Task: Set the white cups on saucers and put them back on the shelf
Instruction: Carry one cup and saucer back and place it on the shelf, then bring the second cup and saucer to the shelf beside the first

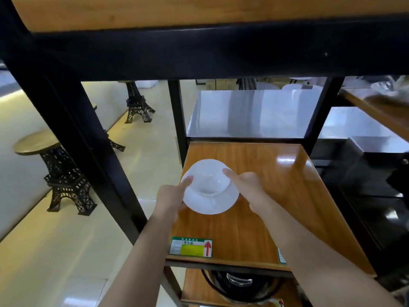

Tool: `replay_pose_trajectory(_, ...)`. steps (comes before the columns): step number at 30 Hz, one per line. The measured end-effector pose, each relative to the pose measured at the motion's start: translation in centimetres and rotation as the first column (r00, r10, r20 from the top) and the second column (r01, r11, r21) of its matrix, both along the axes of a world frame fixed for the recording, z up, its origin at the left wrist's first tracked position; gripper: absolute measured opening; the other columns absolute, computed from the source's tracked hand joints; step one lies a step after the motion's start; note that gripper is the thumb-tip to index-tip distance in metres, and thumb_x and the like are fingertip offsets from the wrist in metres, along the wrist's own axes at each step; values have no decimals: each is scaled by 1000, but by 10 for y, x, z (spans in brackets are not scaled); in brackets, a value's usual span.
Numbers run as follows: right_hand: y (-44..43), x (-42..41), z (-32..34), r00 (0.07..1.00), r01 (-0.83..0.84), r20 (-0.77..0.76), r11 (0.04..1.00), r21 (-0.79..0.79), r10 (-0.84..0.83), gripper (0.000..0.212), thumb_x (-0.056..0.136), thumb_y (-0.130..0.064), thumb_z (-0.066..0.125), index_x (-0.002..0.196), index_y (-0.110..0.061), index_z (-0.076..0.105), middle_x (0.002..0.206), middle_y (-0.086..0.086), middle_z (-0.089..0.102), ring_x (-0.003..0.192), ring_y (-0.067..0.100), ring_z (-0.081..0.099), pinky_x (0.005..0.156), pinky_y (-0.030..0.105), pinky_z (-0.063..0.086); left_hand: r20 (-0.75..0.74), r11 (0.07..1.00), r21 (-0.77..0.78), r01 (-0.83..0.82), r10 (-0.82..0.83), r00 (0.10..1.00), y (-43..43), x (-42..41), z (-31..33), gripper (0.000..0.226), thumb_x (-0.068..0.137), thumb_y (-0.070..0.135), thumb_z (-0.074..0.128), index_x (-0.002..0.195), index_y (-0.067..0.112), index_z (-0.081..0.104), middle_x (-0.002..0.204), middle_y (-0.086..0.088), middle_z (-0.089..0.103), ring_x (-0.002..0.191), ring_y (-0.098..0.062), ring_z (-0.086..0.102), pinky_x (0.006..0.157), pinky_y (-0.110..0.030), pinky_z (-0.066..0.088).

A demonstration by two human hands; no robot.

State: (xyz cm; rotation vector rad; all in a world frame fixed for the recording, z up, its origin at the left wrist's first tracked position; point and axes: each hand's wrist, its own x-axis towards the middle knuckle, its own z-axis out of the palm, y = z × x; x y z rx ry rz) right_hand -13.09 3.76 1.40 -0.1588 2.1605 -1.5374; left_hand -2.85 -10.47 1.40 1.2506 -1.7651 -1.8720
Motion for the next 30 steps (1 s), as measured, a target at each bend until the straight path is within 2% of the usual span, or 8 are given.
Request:
replay_pose_trajectory(4,-5,-5,-8,1000,2,18,1000,24,-3,41,84,-47,58,82,-6,57,82,8,57,70,16,55,59,23,39,45,1000,10,16,-17,999,-4,-4,-8,53,78,41,70,108,-3,59,107,-15,66,98,-33,63,56,-28,51)
replay_pose_trajectory(8,-10,-8,-12,999,33,8,996,83,-34,44,84,-53,55,75,-9,52,75,3,51,65,13,49,56,23,35,75,999,-43,24,-20,997,-7,-8,-14,56,79,46,67,104,-4,60,103,-18,67,95,-32,64,60,-30,53)
replay_pose_trajectory(13,-11,-9,-12,998,6,-68,973,232,10,66,82,-67,43,104,-6,57,102,9,59,84,17,56,70,28,43,125,987,-148,68,-50,991,-8,-6,-21,63,78,59,59,93,-2,61,89,-16,62,86,-28,59,73,-38,51)
replay_pose_trajectory(17,1,1,-5,957,116,-288,950,288,-30,79,82,-70,40,140,-16,37,142,5,45,127,23,46,98,41,42,175,948,-303,100,-48,983,-6,-2,-17,87,79,65,53,137,2,38,132,-19,53,121,-34,51,95,-44,45)
replay_pose_trajectory(19,12,10,0,909,145,-416,954,261,-25,76,83,-66,43,144,-22,31,151,2,35,136,22,36,107,44,36,193,837,-532,127,-26,981,-1,6,-8,86,80,65,50,144,11,30,146,-14,42,134,-33,39,106,-48,35)
replay_pose_trajectory(21,26,22,4,839,160,-544,948,275,17,72,86,-60,45,146,-26,25,155,-3,27,141,18,27,111,42,29,156,606,-779,159,-57,986,9,16,1,75,86,57,49,143,12,32,148,-13,40,138,-31,32,112,-44,25)
replay_pose_trajectory(23,42,33,6,775,175,-628,930,323,72,73,86,-61,44,147,-31,19,156,-6,23,143,16,21,113,41,24,119,463,-868,178,-153,981,18,22,8,70,87,53,50,142,12,36,147,-13,41,139,-29,29,114,-41,20)
replay_pose_trajectory(30,115,82,8,654,239,-731,864,443,193,78,86,-63,41,149,-31,9,157,-2,24,144,16,22,115,38,20,113,337,-910,242,-359,926,82,43,8,77,78,62,42,139,15,43,145,-9,46,139,-28,34,115,-45,26)
